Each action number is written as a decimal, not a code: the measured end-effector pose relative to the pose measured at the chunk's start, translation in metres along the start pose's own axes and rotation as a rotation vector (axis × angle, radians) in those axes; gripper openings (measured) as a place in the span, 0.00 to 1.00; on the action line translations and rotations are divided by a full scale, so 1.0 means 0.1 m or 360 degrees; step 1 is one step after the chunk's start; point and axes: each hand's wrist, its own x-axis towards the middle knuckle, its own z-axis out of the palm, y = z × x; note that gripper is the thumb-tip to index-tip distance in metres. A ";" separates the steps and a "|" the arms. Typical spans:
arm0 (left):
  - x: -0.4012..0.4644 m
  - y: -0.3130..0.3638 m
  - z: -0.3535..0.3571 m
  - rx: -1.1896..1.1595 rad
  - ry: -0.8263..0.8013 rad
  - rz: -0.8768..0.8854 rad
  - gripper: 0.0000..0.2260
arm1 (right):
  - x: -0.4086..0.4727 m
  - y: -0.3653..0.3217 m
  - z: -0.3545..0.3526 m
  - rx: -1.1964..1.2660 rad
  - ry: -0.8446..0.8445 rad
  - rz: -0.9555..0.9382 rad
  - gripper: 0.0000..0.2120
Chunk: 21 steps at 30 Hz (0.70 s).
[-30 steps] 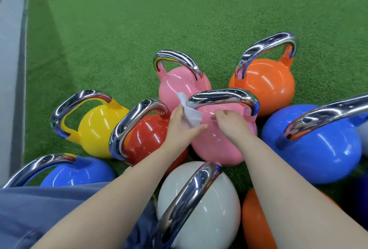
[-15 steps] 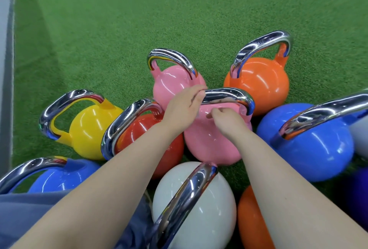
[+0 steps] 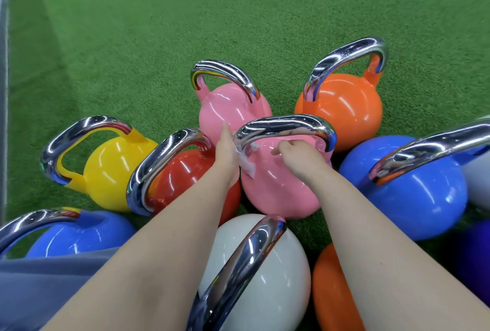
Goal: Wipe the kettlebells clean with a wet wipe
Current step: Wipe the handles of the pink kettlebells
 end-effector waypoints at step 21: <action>-0.27 -0.43 -0.27 0.0212 -0.0143 0.0341 0.20 | 0.06 0.03 0.06 0.0135 0.0034 0.0065 0.17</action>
